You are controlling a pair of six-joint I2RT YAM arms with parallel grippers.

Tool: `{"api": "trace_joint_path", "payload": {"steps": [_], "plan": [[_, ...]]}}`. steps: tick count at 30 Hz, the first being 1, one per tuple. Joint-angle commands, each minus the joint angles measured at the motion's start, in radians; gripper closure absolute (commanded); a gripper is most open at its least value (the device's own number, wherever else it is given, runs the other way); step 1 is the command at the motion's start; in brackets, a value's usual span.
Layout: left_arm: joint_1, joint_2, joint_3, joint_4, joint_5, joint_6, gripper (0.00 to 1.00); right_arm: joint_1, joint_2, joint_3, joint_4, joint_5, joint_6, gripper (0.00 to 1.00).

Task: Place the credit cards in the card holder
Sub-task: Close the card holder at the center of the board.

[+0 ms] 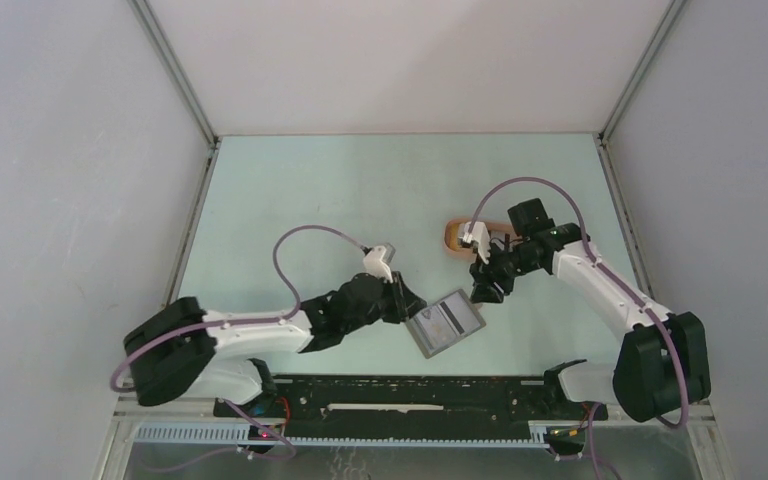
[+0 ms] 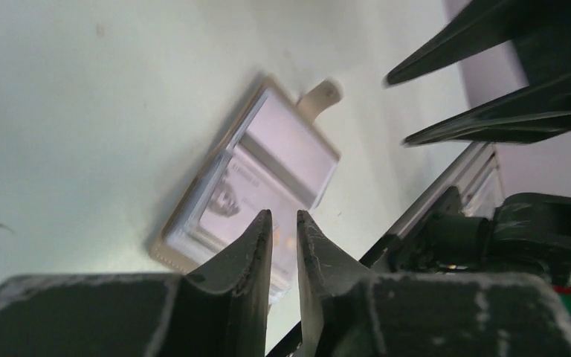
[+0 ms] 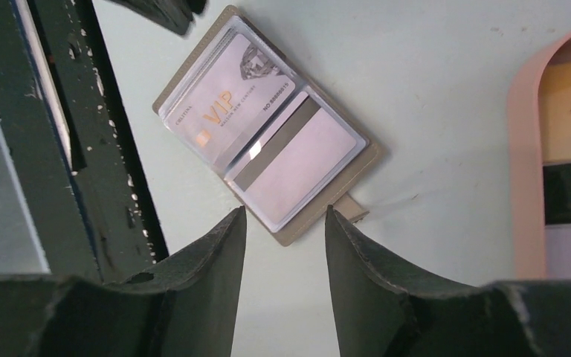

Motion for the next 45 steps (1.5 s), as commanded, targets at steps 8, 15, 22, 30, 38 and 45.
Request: {"api": "trace_joint_path", "payload": {"steps": [8, 15, 22, 30, 38, 45], "plan": [[0.007, -0.45, -0.107, -0.029, -0.316, 0.319, 0.48, -0.093, 0.092, 0.051, -0.016, 0.014, 0.176, 0.47], [0.017, -0.593, -0.194, -0.025, -0.366, 0.338, 0.02, -0.058, 0.176, 0.056, 0.037, 0.108, 0.211, 0.46], [0.023, -0.498, -0.268, 0.065, -0.16, 0.232, 0.0, -0.016, 0.246, 0.065, 0.07, 0.202, 0.254, 0.49], [0.022, -0.288, -0.3, 0.175, -0.021, 0.119, 0.13, 0.0, 0.274, 0.072, 0.079, 0.221, 0.269, 0.72], [0.023, -0.172, -0.272, 0.185, 0.014, 0.092, 0.18, -0.011, 0.196, 0.089, 0.089, 0.181, 0.284, 1.0], [0.046, -0.12, -0.223, 0.166, 0.029, 0.136, 0.19, -0.046, 0.09, 0.131, 0.115, 0.141, 0.271, 1.0]]}}
